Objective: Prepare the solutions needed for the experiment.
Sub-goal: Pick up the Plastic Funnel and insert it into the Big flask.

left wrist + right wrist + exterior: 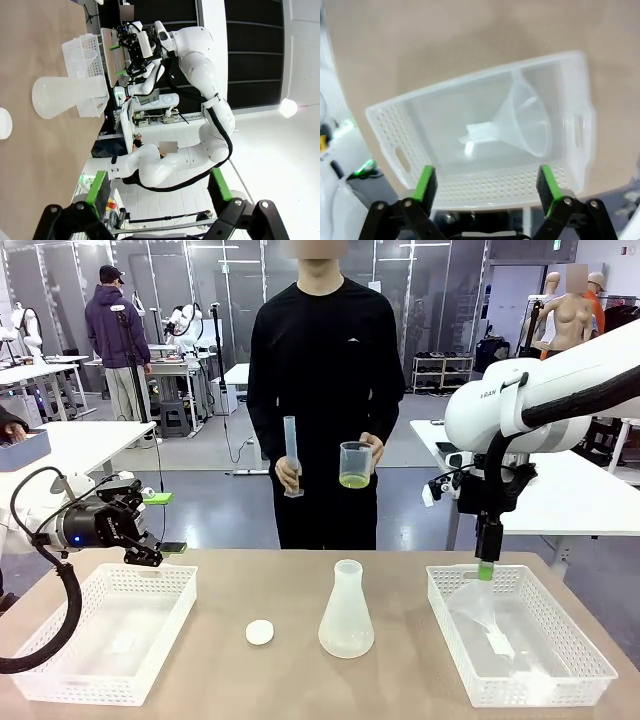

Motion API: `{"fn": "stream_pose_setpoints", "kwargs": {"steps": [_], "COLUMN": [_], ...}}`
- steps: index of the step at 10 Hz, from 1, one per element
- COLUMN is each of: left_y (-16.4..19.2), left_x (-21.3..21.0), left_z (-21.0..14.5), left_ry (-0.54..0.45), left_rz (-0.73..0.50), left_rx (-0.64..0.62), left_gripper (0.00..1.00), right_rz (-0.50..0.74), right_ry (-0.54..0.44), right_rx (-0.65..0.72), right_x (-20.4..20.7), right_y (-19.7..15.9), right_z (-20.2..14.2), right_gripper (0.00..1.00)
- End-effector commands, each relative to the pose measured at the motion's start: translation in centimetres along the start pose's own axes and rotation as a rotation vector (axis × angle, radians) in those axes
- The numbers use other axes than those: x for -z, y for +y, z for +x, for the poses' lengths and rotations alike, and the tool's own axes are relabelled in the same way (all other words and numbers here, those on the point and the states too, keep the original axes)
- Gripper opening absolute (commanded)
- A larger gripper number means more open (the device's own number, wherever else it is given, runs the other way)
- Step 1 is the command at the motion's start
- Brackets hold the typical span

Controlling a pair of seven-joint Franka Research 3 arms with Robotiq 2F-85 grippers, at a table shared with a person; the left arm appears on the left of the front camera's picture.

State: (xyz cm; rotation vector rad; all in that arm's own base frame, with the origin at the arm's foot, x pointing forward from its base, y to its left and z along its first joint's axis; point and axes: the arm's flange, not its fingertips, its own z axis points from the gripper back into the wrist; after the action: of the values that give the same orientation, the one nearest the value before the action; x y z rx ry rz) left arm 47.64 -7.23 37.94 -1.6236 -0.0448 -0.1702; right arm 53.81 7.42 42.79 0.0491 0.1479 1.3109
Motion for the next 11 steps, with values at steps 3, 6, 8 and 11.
{"fn": "stream_pose_setpoints", "kwargs": {"steps": [3, 6, 8, 11], "left_y": [-0.2, -0.2, -0.2, -0.2], "left_x": [0.0, 0.0, 0.0, 0.0], "left_z": [-0.1, -0.1, -0.1, -0.1], "left_ry": [-0.006, -0.006, -0.006, -0.006], "left_rz": [-0.008, -0.008, -0.008, -0.008], "left_rx": [-0.004, -0.004, -0.004, -0.004], "left_gripper": [1.00, 1.00, 1.00, 1.00], "right_rz": [-0.311, -0.287, -0.287, -0.193], "right_ry": [0.098, 0.124, 0.124, 0.063], "right_rx": [-0.170, -0.169, -0.169, -0.201], "right_x": [0.6, 0.2, 0.2, 0.9], "right_y": [-3.8, -3.5, -3.5, -4.1], "right_z": [1.0, 1.4, 1.4, 1.6], "right_gripper": [1.00, 1.00, 1.00, 1.00]}}
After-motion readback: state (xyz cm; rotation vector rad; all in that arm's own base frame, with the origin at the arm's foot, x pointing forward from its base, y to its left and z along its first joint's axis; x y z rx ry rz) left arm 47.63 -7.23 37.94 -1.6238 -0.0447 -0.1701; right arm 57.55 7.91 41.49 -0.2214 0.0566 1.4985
